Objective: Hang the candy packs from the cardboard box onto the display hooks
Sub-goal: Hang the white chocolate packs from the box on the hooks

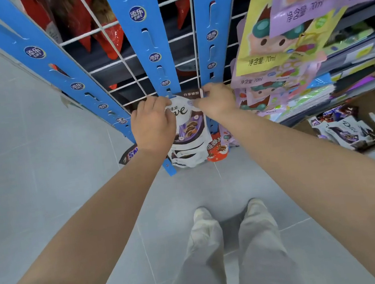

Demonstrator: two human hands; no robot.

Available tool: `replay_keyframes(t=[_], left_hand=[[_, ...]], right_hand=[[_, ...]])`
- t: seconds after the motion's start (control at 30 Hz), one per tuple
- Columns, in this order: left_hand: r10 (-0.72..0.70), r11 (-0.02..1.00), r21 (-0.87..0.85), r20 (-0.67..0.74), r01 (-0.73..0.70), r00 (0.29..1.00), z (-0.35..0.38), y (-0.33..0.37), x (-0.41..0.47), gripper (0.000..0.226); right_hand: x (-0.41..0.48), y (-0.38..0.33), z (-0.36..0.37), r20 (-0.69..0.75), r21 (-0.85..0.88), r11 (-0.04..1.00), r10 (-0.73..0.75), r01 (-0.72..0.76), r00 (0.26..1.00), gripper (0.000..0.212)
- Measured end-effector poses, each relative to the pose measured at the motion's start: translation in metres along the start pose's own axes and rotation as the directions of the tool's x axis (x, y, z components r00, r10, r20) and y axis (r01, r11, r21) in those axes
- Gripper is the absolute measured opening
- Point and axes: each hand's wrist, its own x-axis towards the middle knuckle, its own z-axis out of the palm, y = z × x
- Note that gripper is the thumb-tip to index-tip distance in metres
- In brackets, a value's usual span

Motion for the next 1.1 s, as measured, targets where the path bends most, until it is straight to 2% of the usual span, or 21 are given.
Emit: replay_keyframes(t=[0.1,0.13,0.2,0.3,0.4,0.5,0.67,0.8,0.93,1.1], left_hand=[[-0.036,0.999,-0.024,0.171,0.041,0.985,0.002,0.022,-0.003,0.023],[-0.034,0.999,-0.012,0.252,0.038,0.967,0.006,0.032,-0.003,0.023],[0.006,1.0,0.016,0.449,-0.014,0.894,0.014,0.056,-0.002,0.025],[0.111,0.994,-0.059,0.653,-0.096,0.749,0.031,0.105,-0.005,0.022],[0.186,0.983,-0.133,0.695,-0.131,0.694,0.057,0.172,-0.011,0.017],[0.225,0.974,-0.188,0.69,-0.13,0.688,0.094,0.244,-0.016,0.019],[0.226,0.966,-0.25,0.719,-0.059,0.657,0.17,0.371,-0.017,0.021],[0.183,0.972,-0.236,0.761,0.002,0.622,0.243,0.446,-0.011,0.028],[0.184,0.977,-0.212,0.793,-0.021,0.581,0.312,0.5,0.002,0.033],[0.158,0.987,-0.16,0.876,-0.034,0.457,0.409,0.542,0.03,0.037]], right_hand=[[-0.012,0.023,-0.007,0.051,0.105,0.992,0.065,-0.07,0.997,0.025],[-0.019,0.032,-0.013,0.101,0.119,0.988,0.087,-0.099,0.991,0.03],[-0.03,0.053,-0.03,0.22,0.137,0.979,0.121,-0.153,0.968,0.044],[-0.042,0.097,-0.066,0.307,0.097,0.976,0.156,-0.194,0.939,0.035],[-0.049,0.156,-0.12,0.255,0.078,0.972,0.194,-0.22,0.947,0.027],[-0.055,0.221,-0.182,0.203,0.063,0.974,0.201,-0.218,0.958,0.02],[-0.055,0.341,-0.276,0.084,0.168,0.945,0.271,-0.282,0.959,0.019],[-0.031,0.433,-0.325,0.016,0.224,0.882,0.422,-0.414,0.907,0.026],[0.001,0.517,-0.346,0.002,0.316,0.785,0.562,-0.533,0.827,0.029],[0.047,0.61,-0.358,0.028,0.372,0.659,0.696,-0.654,0.717,0.031]])
